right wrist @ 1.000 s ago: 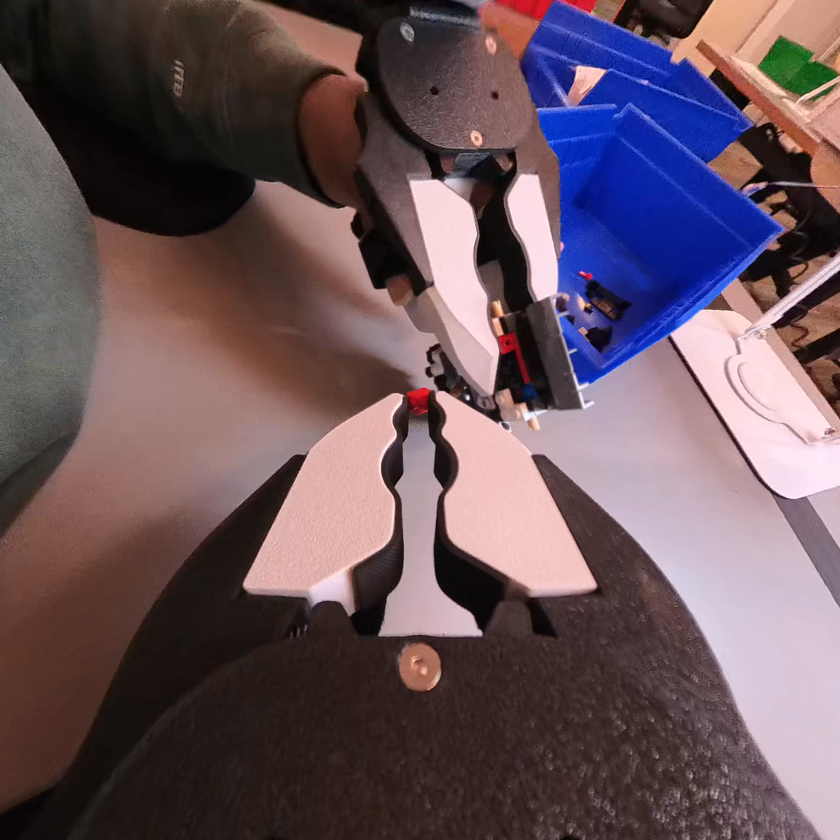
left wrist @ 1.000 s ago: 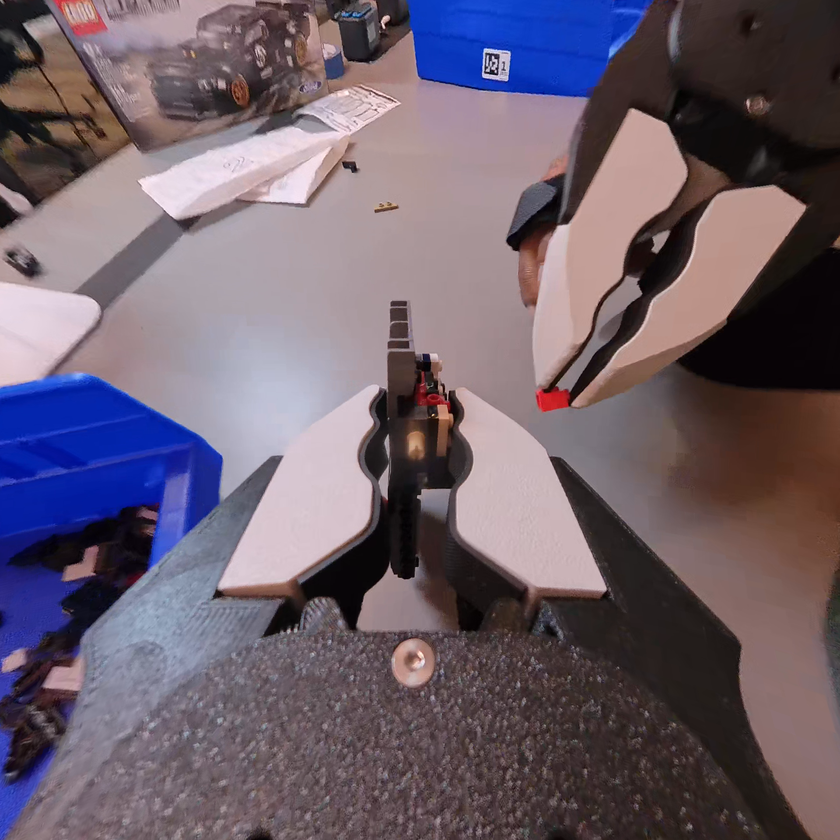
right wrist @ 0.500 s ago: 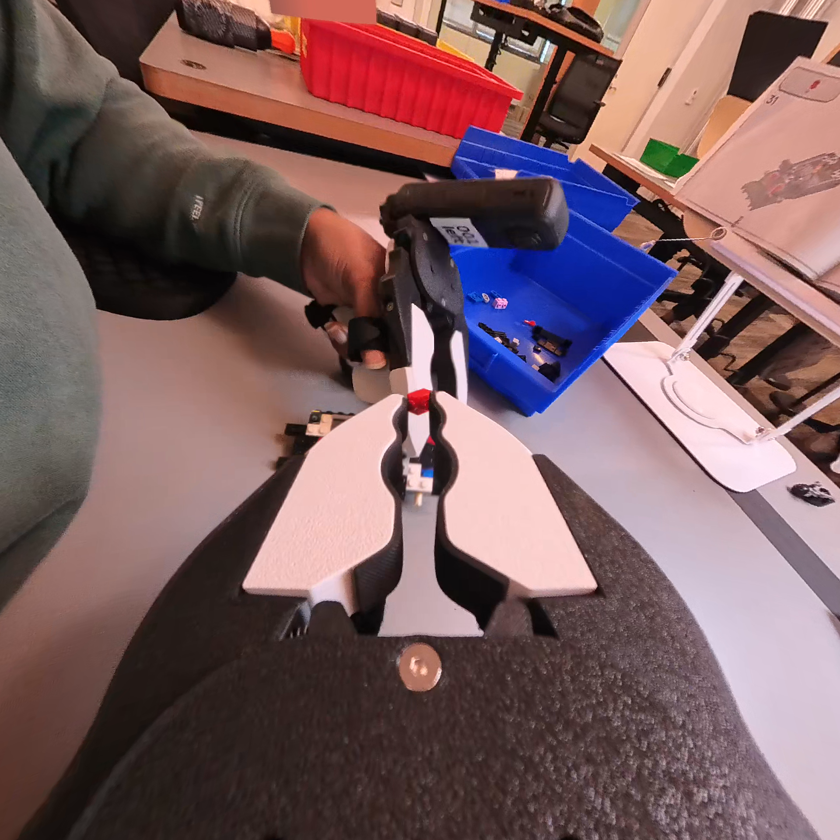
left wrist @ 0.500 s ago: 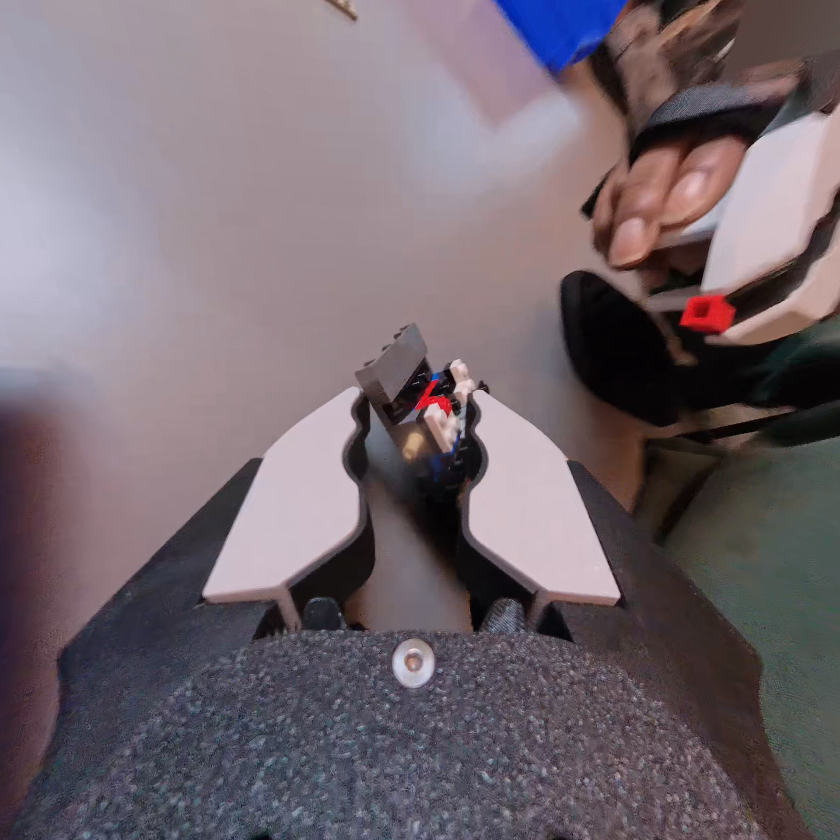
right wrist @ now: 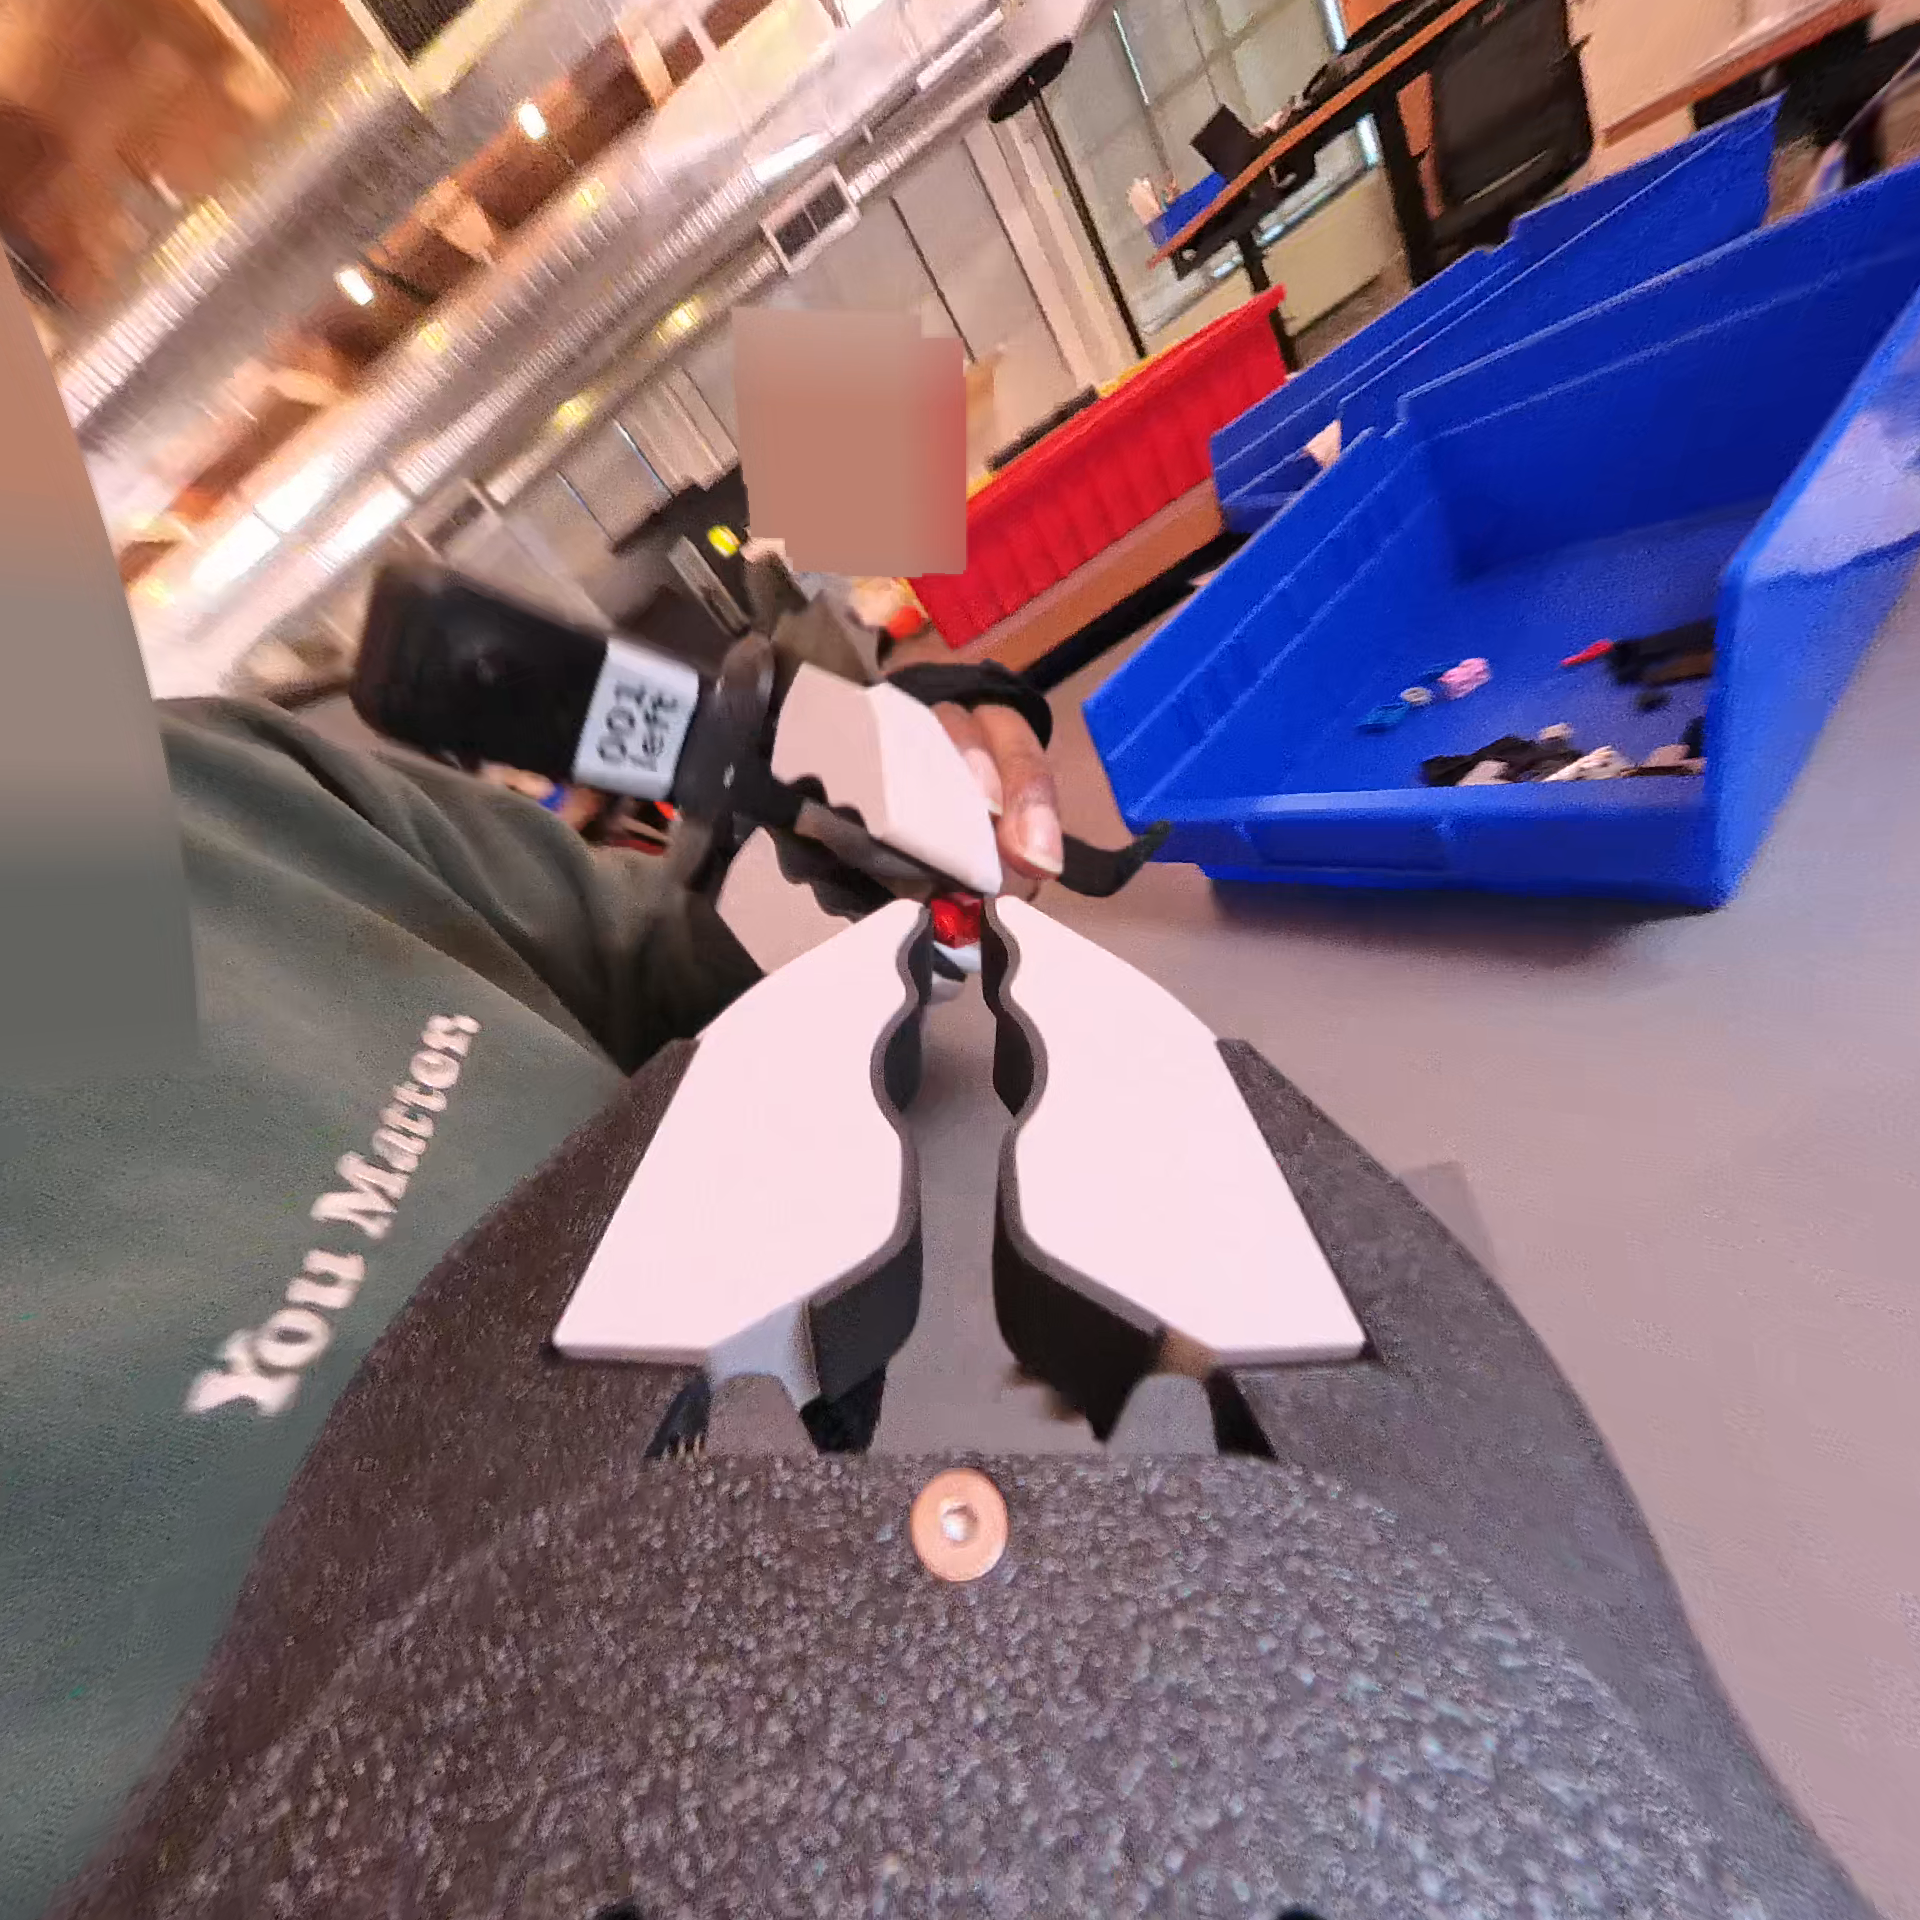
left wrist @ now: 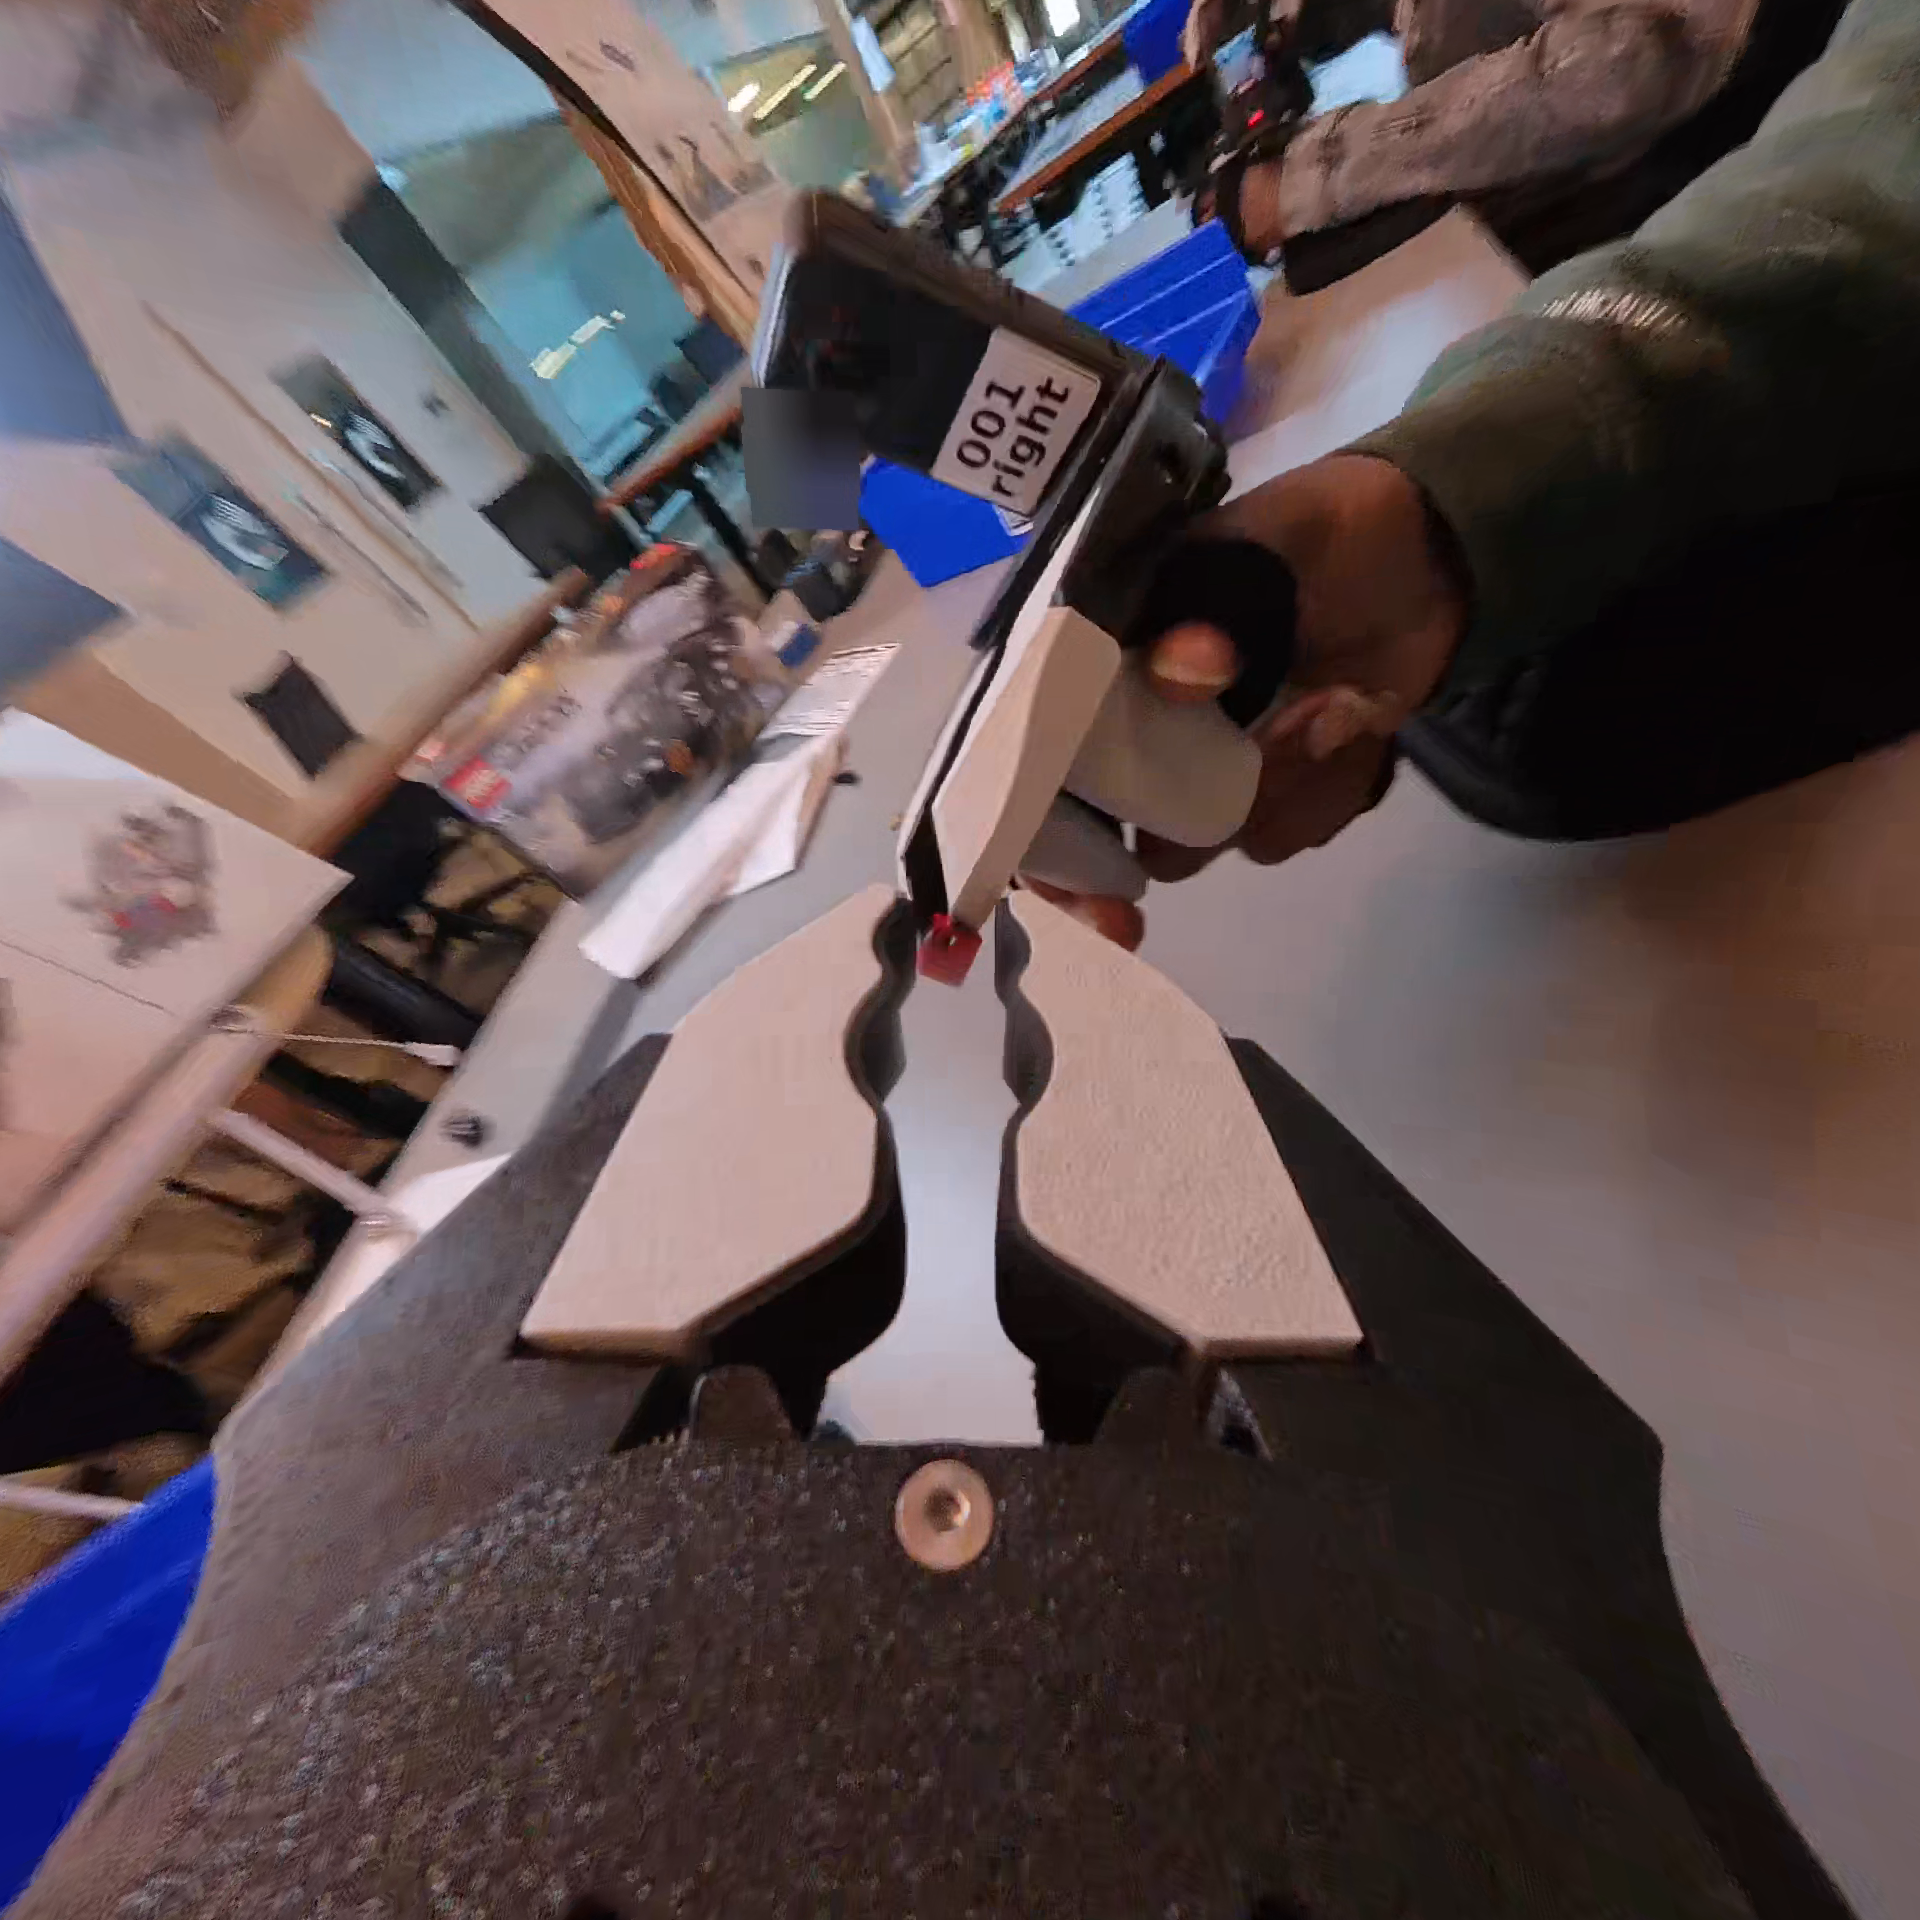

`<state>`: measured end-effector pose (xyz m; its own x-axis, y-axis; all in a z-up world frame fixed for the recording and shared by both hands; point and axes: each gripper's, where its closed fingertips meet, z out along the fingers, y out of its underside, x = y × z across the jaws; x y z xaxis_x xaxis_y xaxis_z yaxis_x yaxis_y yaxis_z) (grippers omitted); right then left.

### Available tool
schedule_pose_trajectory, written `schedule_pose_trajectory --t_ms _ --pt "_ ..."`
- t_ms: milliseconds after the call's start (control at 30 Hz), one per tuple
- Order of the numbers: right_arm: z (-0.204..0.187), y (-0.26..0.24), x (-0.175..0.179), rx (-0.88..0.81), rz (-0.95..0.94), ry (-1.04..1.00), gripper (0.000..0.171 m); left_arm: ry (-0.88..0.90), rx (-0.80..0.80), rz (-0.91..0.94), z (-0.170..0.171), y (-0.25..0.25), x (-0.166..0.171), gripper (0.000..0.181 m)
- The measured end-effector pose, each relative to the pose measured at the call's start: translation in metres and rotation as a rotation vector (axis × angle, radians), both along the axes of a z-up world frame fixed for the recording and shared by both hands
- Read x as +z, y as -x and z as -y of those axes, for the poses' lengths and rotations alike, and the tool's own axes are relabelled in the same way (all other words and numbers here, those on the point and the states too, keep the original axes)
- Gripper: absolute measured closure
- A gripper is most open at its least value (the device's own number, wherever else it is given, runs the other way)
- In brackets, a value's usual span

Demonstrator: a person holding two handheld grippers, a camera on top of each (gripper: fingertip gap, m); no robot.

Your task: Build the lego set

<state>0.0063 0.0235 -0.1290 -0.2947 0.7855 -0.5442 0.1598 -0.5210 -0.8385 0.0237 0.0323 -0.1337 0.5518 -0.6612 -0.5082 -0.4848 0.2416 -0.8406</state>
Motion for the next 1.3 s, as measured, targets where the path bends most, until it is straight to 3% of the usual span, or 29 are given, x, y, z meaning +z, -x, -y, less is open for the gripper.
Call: schedule_pose_trajectory --t_ms 133,200,267,300,400,500,600,700,833,933,1067,1167,1300 --pt "0.001 0.002 0.004 0.065 -0.020 0.161 0.163 -0.127 0.056 -0.128 0.000 0.004 0.004 0.172" --pt "-0.002 0.005 0.004 0.060 -0.010 0.150 0.152 -0.147 0.081 -0.164 -0.005 0.012 0.003 0.172" --pt "-0.016 0.002 0.002 0.003 0.000 0.078 0.150 -0.139 0.217 -0.162 -0.023 0.046 0.010 0.172" --pt "-0.023 0.000 -0.002 -0.026 0.023 0.021 0.150 -0.076 0.316 -0.120 -0.034 0.071 0.013 0.173" --pt "-0.033 -0.002 -0.031 -0.081 0.168 -0.224 0.150 0.330 0.634 -0.032 -0.061 0.147 -0.021 0.172" --pt "-0.026 0.001 -0.057 -0.050 0.292 -0.358 0.150 0.563 0.684 0.040 -0.062 0.166 -0.051 0.131" --pt "-0.019 0.004 -0.081 -0.013 0.397 -0.446 0.151 0.582 0.687 0.003 -0.059 0.167 -0.059 0.117" --pt "-0.022 0.008 -0.099 -0.015 0.493 -0.539 0.151 0.561 0.641 -0.043 -0.055 0.159 -0.059 0.116" --pt "-0.023 0.017 -0.110 0.043 0.587 -0.532 0.152 0.665 0.414 -0.071 -0.030 0.115 -0.074 0.131" --pt "-0.022 0.024 -0.114 0.083 0.630 -0.583 0.150 0.701 0.337 -0.156 -0.017 0.099 -0.089 0.142" --pt "-0.025 0.033 -0.114 0.103 0.654 -0.610 0.150 0.739 0.284 -0.224 -0.012 0.087 -0.113 0.146" --pt "-0.030 0.038 -0.105 0.083 0.630 -0.638 0.151 0.803 0.329 -0.321 -0.011 0.089 -0.140 0.146" --pt "-0.038 0.034 -0.097 0.044 0.594 -0.617 0.152 0.844 0.342 -0.283 -0.014 0.084 -0.145 0.170"
